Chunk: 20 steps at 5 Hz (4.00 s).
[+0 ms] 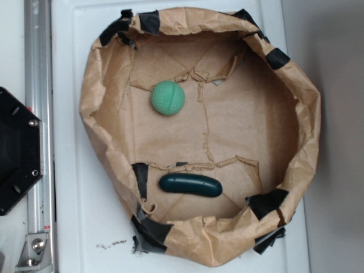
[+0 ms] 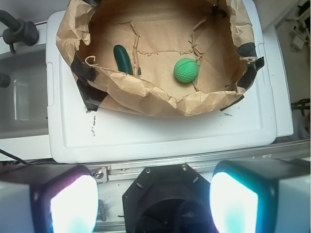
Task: Grab the plastic pickle.
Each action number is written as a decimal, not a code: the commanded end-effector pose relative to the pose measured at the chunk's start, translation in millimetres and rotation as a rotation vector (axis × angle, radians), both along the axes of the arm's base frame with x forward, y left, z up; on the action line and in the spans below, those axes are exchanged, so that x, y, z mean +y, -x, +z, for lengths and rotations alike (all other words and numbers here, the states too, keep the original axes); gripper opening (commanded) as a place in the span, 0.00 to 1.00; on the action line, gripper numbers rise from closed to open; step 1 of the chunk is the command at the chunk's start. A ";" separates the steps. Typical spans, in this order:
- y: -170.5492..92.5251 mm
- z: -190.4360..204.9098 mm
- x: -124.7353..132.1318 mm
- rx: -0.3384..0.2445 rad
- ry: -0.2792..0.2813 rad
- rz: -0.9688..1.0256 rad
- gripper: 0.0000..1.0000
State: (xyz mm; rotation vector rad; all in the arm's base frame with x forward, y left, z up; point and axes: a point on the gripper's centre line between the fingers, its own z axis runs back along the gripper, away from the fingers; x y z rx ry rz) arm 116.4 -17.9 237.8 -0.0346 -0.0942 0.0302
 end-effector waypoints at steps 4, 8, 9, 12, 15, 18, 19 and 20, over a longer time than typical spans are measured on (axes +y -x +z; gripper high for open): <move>-139.3 -61.3 35.3 -0.212 0.182 -0.130 1.00; -139.3 -61.3 35.3 -0.212 0.182 -0.130 1.00; -143.9 -92.6 33.1 -0.223 0.063 -0.186 1.00; -157.8 -148.1 7.1 -0.173 0.037 -0.317 1.00; -147.5 -178.3 -28.6 -0.186 0.060 -0.462 1.00; -155.8 -205.6 -32.6 -0.099 0.078 -0.455 1.00; -162.5 -212.2 -24.9 -0.075 0.065 -0.390 0.00; -173.7 -192.7 -10.5 -0.109 0.071 -0.322 0.00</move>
